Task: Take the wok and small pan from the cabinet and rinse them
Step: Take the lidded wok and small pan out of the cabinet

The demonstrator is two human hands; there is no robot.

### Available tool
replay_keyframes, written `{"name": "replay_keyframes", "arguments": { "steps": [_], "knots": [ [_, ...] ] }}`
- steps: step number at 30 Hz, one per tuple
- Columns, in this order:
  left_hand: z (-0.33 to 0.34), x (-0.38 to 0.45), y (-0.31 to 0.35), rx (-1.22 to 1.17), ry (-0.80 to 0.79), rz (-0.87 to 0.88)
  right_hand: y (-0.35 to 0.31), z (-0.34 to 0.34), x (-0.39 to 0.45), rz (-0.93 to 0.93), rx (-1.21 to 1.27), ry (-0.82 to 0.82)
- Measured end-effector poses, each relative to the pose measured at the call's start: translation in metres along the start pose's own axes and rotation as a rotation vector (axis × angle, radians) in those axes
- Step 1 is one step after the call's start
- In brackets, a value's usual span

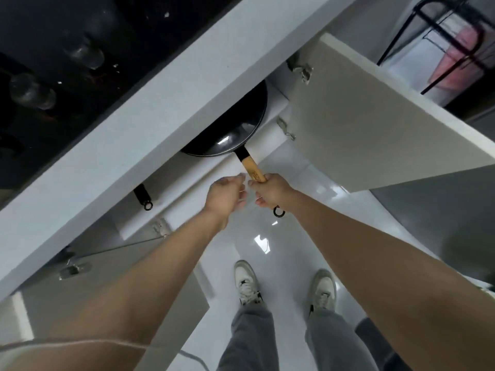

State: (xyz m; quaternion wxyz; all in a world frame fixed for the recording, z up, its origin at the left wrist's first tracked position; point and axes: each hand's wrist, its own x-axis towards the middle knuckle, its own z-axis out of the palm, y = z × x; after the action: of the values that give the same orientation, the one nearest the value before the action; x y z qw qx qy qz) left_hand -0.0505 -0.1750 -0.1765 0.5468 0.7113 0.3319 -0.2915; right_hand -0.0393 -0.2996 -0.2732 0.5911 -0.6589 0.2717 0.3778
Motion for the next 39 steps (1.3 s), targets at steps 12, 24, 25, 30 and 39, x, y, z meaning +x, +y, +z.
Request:
{"name": "replay_keyframes", "arguments": {
  "steps": [12, 24, 25, 30, 39],
  "knots": [
    [0.090, 0.104, -0.012, -0.390, 0.011, -0.215, 0.020, -0.029, 0.001, 0.112, -0.136, -0.116],
    [0.084, 0.048, -0.034, -0.338, 0.018, -0.284, 0.041, -0.010, -0.065, 0.125, -0.152, -0.015],
    [0.084, 0.037, -0.039, -0.339, 0.004, -0.300, 0.045, -0.010, -0.078, 0.138, -0.149, -0.011],
    [0.083, -0.017, -0.063, -0.338, -0.063, -0.384, 0.067, -0.006, -0.139, 0.182, -0.154, -0.011],
    [0.064, -0.116, -0.095, -0.274, -0.207, -0.441, 0.099, 0.026, -0.252, 0.244, -0.043, 0.074]
  ]
}}
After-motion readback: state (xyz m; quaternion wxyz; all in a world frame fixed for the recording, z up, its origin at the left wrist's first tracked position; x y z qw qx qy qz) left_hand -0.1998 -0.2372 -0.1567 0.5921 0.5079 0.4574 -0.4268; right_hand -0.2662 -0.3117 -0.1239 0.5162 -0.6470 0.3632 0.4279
